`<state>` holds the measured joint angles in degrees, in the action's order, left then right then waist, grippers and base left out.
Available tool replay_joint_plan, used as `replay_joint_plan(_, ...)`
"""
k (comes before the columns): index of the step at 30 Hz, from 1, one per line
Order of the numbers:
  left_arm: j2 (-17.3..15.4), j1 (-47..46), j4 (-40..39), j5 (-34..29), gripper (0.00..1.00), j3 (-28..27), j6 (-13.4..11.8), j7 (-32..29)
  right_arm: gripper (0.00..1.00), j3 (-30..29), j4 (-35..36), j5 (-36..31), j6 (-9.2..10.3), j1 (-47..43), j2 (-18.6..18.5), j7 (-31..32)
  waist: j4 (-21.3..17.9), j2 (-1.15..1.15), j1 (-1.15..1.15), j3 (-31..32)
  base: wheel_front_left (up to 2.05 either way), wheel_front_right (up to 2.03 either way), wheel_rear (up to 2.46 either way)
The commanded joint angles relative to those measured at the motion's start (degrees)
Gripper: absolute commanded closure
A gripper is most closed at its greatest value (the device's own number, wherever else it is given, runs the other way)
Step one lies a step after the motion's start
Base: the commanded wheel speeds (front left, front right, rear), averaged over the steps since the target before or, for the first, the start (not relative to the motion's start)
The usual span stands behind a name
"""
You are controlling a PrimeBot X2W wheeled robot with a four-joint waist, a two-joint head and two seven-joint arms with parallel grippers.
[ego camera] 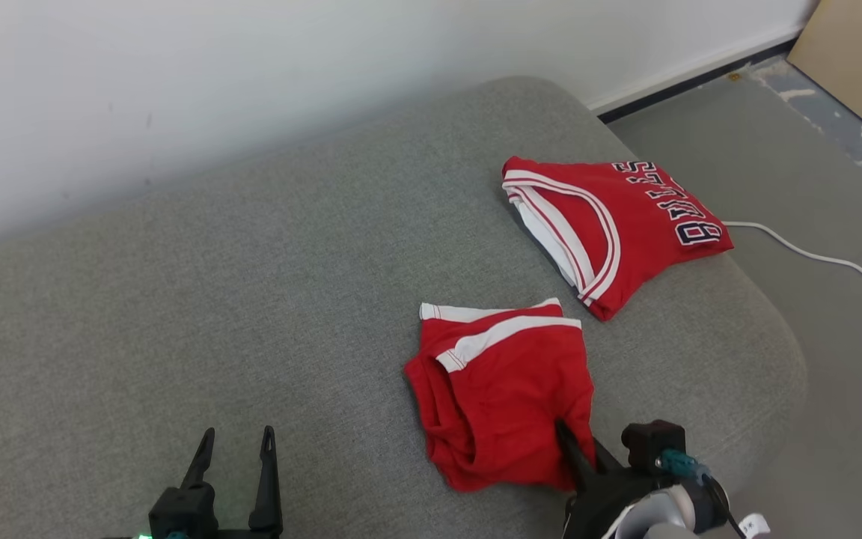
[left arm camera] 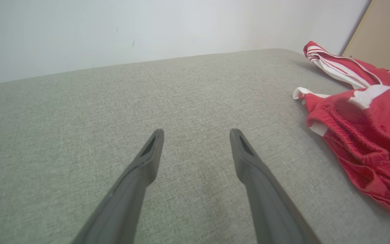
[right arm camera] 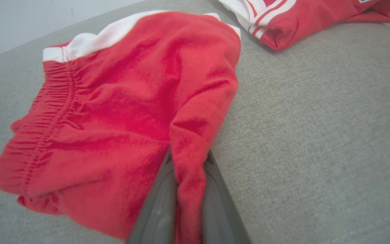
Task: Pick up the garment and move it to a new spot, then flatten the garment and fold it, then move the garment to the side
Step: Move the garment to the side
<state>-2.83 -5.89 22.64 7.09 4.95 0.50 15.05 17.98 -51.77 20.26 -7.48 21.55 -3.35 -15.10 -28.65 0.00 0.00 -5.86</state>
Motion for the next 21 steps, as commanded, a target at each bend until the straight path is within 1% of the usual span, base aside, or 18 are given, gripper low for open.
replay_joint_plan(1, -0.11, -0.49, 0.22, -0.1, 0.0, -0.23, -0.1, 0.15, 1.0, 0.52, -0.09, -0.42, 0.03, 1.56, -0.25, 0.0, -0.05, 0.0, 0.0, -1.53, 0.0, 0.0, 0.0)
replay_joint_plan(6, -0.11, -1.38, 0.2, -0.73, 0.0, -0.53, 0.07, 0.15, 1.0, 2.08, -0.36, -0.96, 0.03, 4.63, -1.89, 0.01, 2.82, 0.0, 0.0, -2.87, 0.0, 0.0, 0.0)
replay_joint_plan(10, -0.11, -1.5, 0.36, -1.1, 0.0, -0.85, 0.36, 0.14, 1.0, 4.14, -1.0, -1.42, 0.03, 8.17, -4.51, 0.02, 5.44, 0.0, 0.0, -3.83, 0.0, 0.0, 0.0)
replay_joint_plan(15, -0.1, -2.19, 0.07, -1.49, 0.0, -1.06, 0.43, 0.14, 1.0, 6.3, -2.89, -2.24, 0.03, 14.0, -9.81, 0.8, 8.53, 0.0, 0.0, -5.31, 0.0, 0.0, 0.0)
replay_joint_plan(21, -0.1, -2.78, 0.13, -2.04, 0.0, -1.22, 0.6, 0.14, 1.0, 6.79, -5.87, -2.46, 0.03, 20.18, -15.86, 1.73, 11.42, 0.0, 0.0, -6.61, 0.0, 0.0, 0.0)
